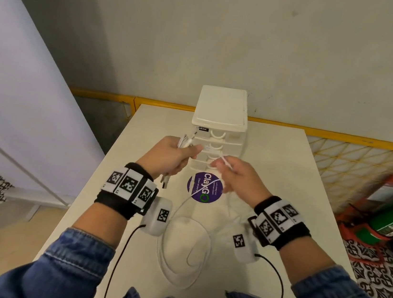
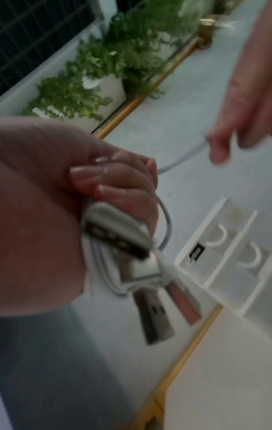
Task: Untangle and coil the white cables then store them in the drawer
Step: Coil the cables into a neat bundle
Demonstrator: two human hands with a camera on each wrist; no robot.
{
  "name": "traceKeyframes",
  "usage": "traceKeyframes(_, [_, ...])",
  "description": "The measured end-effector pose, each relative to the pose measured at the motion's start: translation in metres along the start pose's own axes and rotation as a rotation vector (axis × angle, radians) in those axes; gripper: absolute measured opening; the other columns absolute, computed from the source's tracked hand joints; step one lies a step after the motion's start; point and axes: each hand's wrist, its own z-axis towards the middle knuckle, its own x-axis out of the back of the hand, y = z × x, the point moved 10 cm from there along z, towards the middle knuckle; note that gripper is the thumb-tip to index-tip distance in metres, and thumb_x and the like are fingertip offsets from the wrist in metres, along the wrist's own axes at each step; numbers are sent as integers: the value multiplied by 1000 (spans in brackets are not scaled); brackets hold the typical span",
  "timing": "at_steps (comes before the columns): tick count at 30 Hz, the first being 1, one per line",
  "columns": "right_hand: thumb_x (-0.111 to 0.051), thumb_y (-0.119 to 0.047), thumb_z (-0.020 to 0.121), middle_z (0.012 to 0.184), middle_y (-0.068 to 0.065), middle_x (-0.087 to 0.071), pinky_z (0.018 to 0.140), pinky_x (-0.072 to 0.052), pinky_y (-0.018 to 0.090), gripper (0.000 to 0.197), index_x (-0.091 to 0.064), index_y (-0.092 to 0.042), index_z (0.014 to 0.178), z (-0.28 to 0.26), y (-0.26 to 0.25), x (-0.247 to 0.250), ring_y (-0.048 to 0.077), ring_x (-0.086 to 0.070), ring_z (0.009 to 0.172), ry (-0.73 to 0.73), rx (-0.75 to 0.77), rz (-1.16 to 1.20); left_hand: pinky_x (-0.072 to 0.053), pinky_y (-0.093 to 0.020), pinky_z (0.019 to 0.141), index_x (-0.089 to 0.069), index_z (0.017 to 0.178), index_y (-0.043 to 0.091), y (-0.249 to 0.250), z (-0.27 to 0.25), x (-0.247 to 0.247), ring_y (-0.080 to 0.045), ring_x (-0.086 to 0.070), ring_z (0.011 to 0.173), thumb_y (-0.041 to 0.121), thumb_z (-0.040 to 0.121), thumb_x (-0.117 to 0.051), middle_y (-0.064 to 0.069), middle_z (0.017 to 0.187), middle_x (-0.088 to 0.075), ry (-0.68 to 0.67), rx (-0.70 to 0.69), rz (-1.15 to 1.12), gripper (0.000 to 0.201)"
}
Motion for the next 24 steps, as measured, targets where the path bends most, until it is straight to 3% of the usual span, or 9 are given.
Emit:
traceKeyframes(2, [-52,-19,92,52,-15,-56,53,-42,15,15,-66,-12,90,4,-14,25,-2,-50,46,126,61,31,-28,-24,41,-58,74,8,-12,-4,-9,-13,-32,38,34,88,-63,-1,46,-41,-101,24,131,29])
traceKeyframes(4, [-58,-14,88,68,-20,-63,62,-41,8,8,-65,-15,87,10,-29,38,-8,-56,63,185,148,56,-28,-24,42,-56,71,6,-22,-14,-42,-13,-33,37,34,85,-67,2,43,-42,-294,20,248,33])
traceKeyframes(6, [-60,-12,85,85,-16,-65,75,-44,10,9,-65,-20,85,17,-32,38,-8,-58,78,197,185,74,-27,-20,40,-51,62,8,-20,-25,-73,-12,-31,34,31,86,-65,5,39,-39,-427,-11,213,36])
traceKeyframes(9, [-55,-11,88,91,-11,-66,76,-43,13,17,-67,-21,94,17,-21,30,-8,-58,80,204,178,64,-23,-15,35,-52,59,17,4,-26,-81,-8,-24,30,34,89,-57,8,39,-32,-445,-39,-224,35])
traceKeyframes(12, [-47,-9,92,91,2,-65,73,-43,27,28,-60,-14,116,10,-7,7,14,-59,77,146,160,-98,-25,-15,32,-49,69,15,28,-18,-72,-4,-24,27,49,86,-48,11,38,-30,-457,-96,-545,38])
traceKeyframes(14, [-43,-14,95,76,8,-65,66,-46,34,24,-54,-21,115,5,4,-6,22,-58,66,120,145,-149,-25,-17,31,-48,71,15,38,-13,-66,-3,-25,27,54,85,-42,11,37,-31,-448,-135,-667,42])
traceKeyframes(18, [-40,-20,96,58,-12,-51,62,-44,26,13,-51,-21,103,-7,36,-29,2,-50,52,29,47,-157,-24,-16,34,-45,73,16,57,-2,-34,-1,-28,30,56,90,-27,11,38,-33,-286,-245,-932,47])
traceKeyframes(22, [-40,-17,96,59,-13,-46,60,-39,23,22,-55,-19,111,-22,54,-58,7,-44,53,-85,25,-175,-26,-18,40,-40,70,18,58,10,13,-5,-25,37,51,95,-27,10,44,-28,84,-337,-1046,43])
traceKeyframes(24, [-42,-22,96,64,-8,-54,63,-42,24,25,-55,-24,116,-26,49,-68,12,-49,57,-133,49,-169,-30,-20,44,-34,65,19,52,11,31,-6,-26,41,44,97,-33,9,47,-28,252,-379,-982,41])
